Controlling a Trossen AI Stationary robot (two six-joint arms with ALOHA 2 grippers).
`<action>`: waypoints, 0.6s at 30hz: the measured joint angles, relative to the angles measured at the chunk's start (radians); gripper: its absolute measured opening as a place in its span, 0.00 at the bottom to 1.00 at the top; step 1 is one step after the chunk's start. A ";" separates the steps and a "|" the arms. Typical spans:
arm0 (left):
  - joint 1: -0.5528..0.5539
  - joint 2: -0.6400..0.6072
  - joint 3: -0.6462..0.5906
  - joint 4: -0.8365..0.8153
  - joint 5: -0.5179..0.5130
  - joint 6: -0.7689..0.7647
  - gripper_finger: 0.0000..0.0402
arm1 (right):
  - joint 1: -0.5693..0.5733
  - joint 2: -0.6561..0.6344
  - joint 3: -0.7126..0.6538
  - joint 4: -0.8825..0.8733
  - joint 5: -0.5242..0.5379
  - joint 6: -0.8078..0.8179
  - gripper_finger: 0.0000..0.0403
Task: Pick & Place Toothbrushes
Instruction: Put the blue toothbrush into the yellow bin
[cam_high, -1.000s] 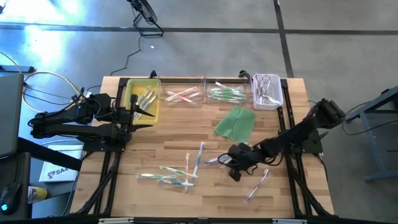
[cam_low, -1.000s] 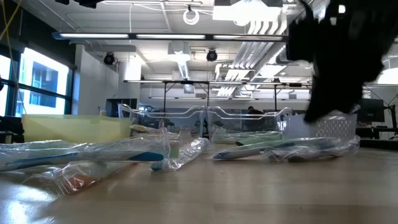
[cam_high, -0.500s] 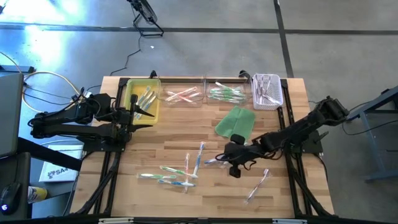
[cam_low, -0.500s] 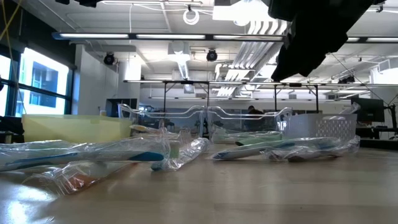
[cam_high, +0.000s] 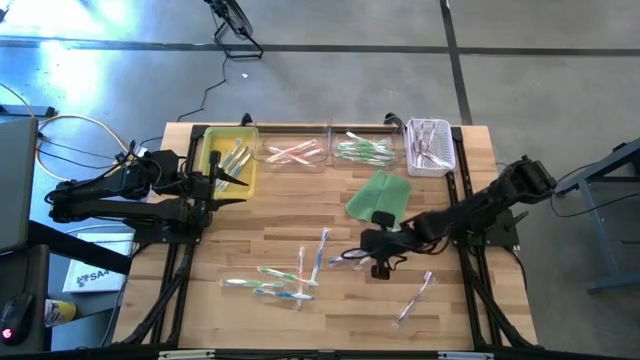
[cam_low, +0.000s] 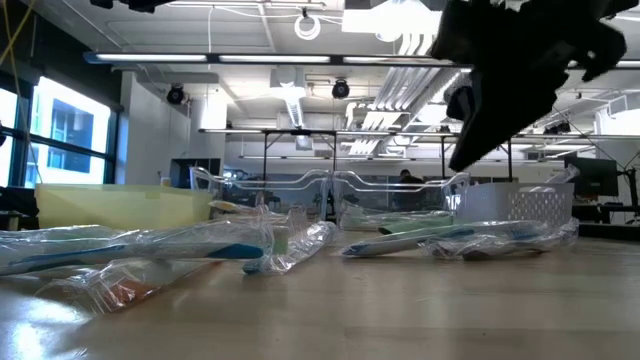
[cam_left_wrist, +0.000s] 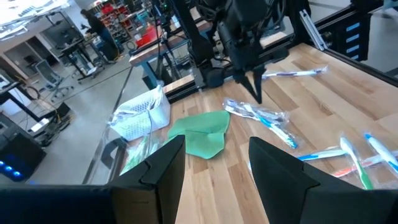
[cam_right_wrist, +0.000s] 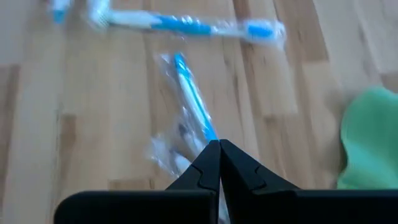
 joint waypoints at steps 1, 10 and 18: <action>0.000 0.000 0.000 0.000 0.000 0.000 0.43 | -0.007 0.000 0.001 -0.024 -0.015 0.000 0.01; 0.000 0.000 0.000 -0.001 -0.004 0.000 0.43 | -0.037 0.000 0.000 -0.117 -0.112 -0.035 0.02; 0.000 0.000 0.000 -0.001 -0.004 0.006 0.43 | -0.034 0.005 0.000 -0.191 -0.058 -0.096 0.27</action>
